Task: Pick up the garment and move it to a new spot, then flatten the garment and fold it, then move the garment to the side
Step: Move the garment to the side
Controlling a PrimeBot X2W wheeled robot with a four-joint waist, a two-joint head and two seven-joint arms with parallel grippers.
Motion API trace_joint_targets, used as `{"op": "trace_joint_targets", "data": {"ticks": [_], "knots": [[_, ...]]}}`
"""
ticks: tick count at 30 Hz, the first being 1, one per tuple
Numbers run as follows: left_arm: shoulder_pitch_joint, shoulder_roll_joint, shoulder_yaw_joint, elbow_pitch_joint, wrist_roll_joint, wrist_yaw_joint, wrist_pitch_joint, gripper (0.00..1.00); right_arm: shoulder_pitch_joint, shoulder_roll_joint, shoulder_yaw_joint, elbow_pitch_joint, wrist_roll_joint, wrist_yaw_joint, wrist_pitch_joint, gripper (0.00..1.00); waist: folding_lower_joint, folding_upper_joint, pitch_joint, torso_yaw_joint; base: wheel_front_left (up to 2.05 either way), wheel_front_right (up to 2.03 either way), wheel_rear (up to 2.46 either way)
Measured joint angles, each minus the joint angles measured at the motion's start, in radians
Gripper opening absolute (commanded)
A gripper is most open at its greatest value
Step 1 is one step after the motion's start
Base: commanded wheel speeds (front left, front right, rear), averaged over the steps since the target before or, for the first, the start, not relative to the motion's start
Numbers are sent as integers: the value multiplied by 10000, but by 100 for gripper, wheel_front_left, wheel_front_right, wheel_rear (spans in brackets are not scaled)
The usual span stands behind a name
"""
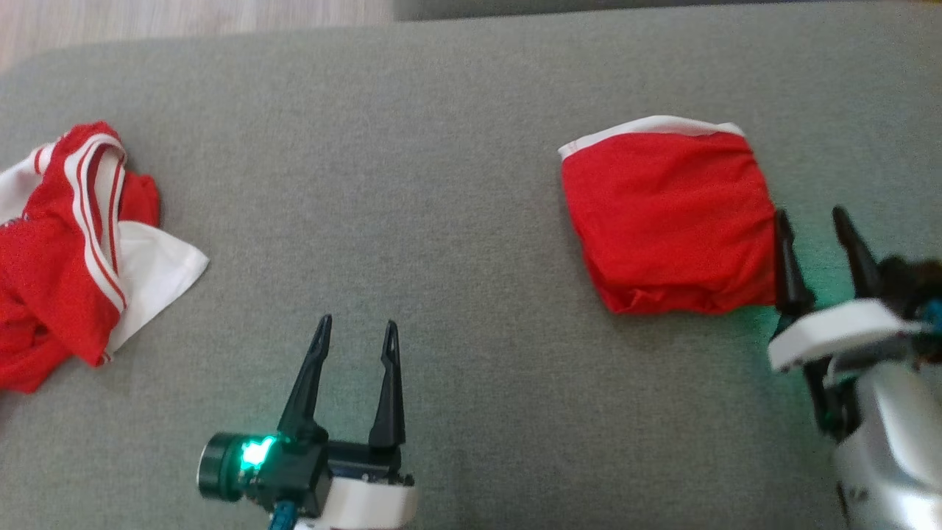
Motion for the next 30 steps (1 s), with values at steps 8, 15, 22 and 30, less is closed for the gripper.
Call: {"op": "trace_joint_targets", "data": {"ticks": [8, 15, 22, 30], "knots": [[-698, -8, -324, 104, -171, 17, 0, 100, -1406, -606, -96, 1459, -50, 0, 585, 100, 0, 0, 556, 315, 0, 0, 0], [-773, -8, -518, 209, -322, 111, 0, 100, -1623, -560, 560, 2560, 293, 0, 1060, 62, -2, 0, 707, 575, 0, 0, 0], [-772, -6, -462, 217, -332, 201, 0, 100, -1906, -629, 961, 2963, 725, 2, 1062, 0, -3, 0, 607, 425, 0, 0, 0], [-925, -6, -435, 109, -286, 196, 0, 100, -2456, -2050, 510, 3239, 497, 2, 874, 0, -3, 0, 999, -70, 0, 0, 0]]}}
